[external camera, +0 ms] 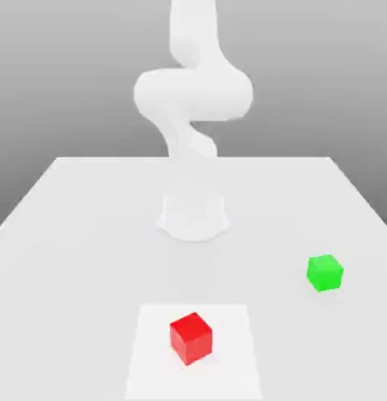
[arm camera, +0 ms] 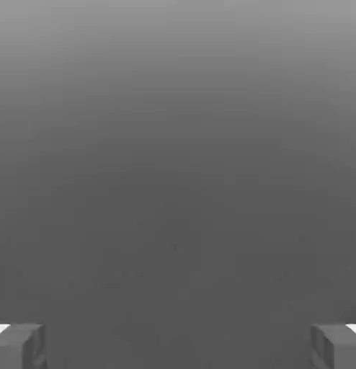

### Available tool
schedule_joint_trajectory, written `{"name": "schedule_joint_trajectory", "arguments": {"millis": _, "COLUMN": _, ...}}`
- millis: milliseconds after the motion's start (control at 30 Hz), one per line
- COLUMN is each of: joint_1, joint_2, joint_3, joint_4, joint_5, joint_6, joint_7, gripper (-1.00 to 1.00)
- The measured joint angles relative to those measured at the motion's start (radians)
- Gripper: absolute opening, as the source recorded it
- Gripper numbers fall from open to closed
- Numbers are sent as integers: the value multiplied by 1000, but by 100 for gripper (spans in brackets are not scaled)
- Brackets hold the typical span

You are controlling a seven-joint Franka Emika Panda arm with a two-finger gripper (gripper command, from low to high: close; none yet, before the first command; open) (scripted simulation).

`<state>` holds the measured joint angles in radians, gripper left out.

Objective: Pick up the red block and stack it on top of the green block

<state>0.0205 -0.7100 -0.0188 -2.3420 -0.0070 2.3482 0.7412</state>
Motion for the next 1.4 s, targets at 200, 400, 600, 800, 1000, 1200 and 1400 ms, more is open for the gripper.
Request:
{"name": "schedule_joint_trajectory", "arguments": {"millis": 200, "joint_1": 47, "joint_2": 224, "joint_3": -48, "joint_4": -104, "joint_5": -8, "joint_6": 121, "joint_7": -153, "gripper": 0}}
{"name": "schedule_joint_trajectory", "arguments": {"millis": 400, "joint_1": 83, "joint_2": 442, "joint_3": -89, "joint_4": -205, "joint_5": -1, "joint_6": 238, "joint_7": -311, "gripper": 0}}
{"name": "schedule_joint_trajectory", "arguments": {"millis": 600, "joint_1": 93, "joint_2": 660, "joint_3": -99, "joint_4": -306, "joint_5": 18, "joint_6": 354, "joint_7": -478, "gripper": 0}}
{"name": "schedule_joint_trajectory", "arguments": {"millis": 800, "joint_1": 75, "joint_2": 878, "joint_3": -74, "joint_4": -341, "joint_5": 60, "joint_6": 504, "joint_7": -586, "gripper": 0}}
{"name": "schedule_joint_trajectory", "arguments": {"millis": 1000, "joint_1": 52, "joint_2": 980, "joint_3": -45, "joint_4": -327, "joint_5": 89, "joint_6": 590, "joint_7": -609, "gripper": -100}}
{"name": "schedule_joint_trajectory", "arguments": {"millis": 1200, "joint_1": 59, "joint_2": 931, "joint_3": -55, "joint_4": -335, "joint_5": 71, "joint_6": 548, "joint_7": -596, "gripper": -100}}
{"name": "schedule_joint_trajectory", "arguments": {"millis": 1400, "joint_1": 148, "joint_2": 742, "joint_3": -11, "joint_4": -381, "joint_5": 44, "joint_6": 407, "joint_7": -591, "gripper": -100}}
